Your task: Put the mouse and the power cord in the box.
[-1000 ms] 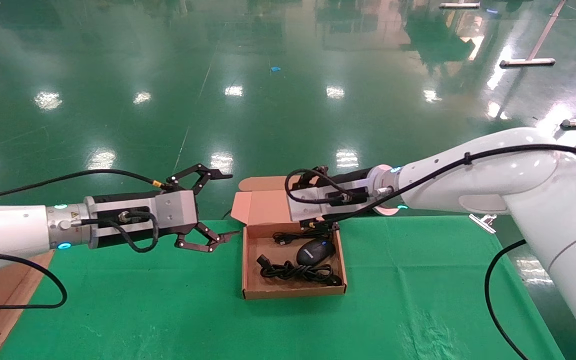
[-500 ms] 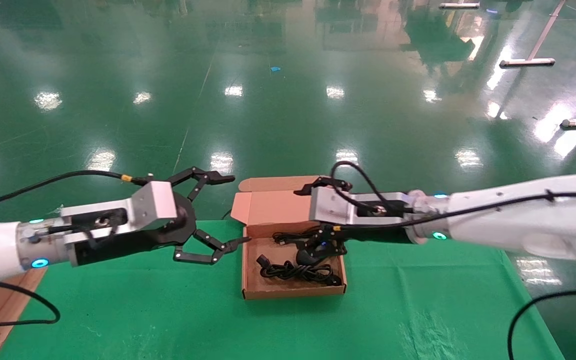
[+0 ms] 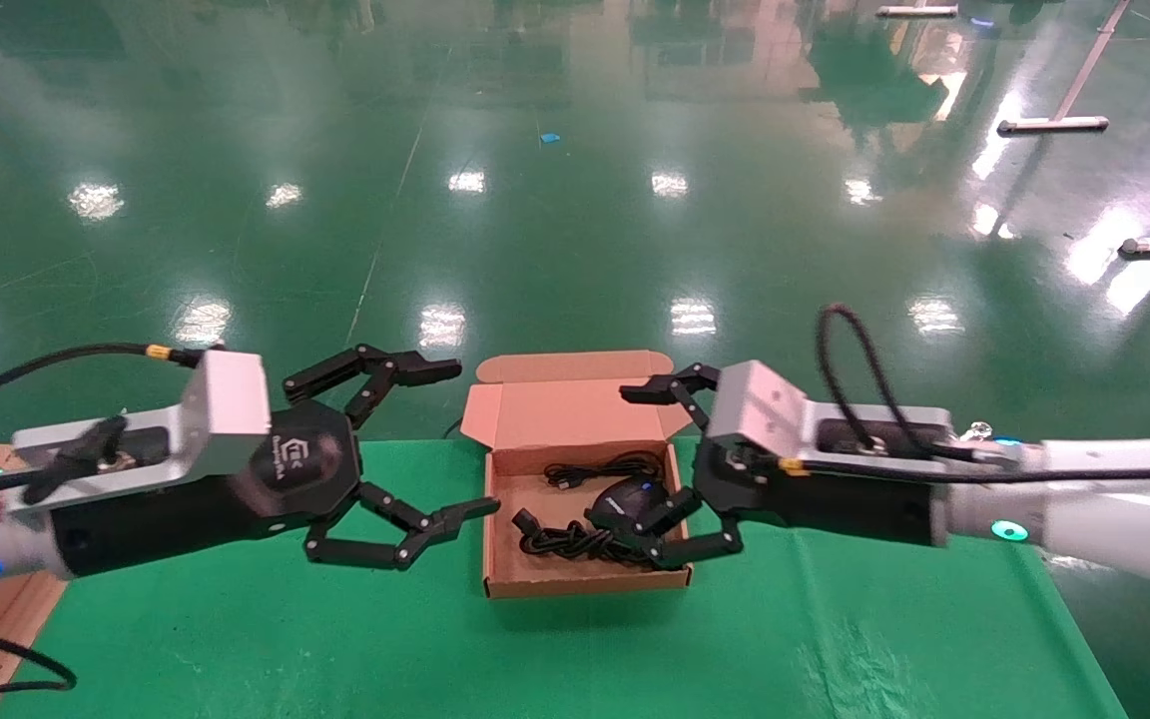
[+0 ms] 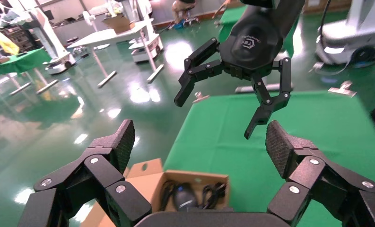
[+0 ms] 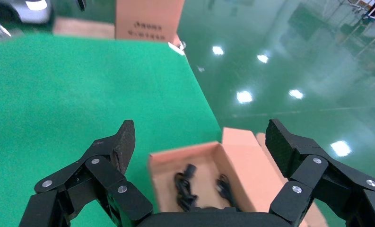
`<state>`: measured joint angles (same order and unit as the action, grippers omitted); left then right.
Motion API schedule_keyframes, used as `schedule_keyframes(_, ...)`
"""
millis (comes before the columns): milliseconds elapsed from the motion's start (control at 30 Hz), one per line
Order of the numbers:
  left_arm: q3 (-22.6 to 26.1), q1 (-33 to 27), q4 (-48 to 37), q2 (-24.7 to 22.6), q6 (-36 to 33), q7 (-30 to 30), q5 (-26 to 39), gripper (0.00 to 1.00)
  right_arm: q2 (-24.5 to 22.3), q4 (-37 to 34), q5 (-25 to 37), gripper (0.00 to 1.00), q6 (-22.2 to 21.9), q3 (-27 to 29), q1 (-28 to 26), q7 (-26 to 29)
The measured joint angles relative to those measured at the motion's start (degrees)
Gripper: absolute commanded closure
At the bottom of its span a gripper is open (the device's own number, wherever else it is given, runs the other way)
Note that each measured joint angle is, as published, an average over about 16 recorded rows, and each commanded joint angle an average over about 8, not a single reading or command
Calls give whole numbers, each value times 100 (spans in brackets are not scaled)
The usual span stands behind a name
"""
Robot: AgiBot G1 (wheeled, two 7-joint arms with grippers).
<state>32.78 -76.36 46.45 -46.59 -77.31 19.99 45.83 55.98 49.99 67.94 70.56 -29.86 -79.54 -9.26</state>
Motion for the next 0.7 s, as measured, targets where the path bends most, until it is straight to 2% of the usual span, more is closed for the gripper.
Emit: schedule_keyframes(700, -1234, 1089, 1997, 852, -618, -2263, -292, 0, -1542, 1735, -1918, 0, 1113, 1018, 1323, 1472)
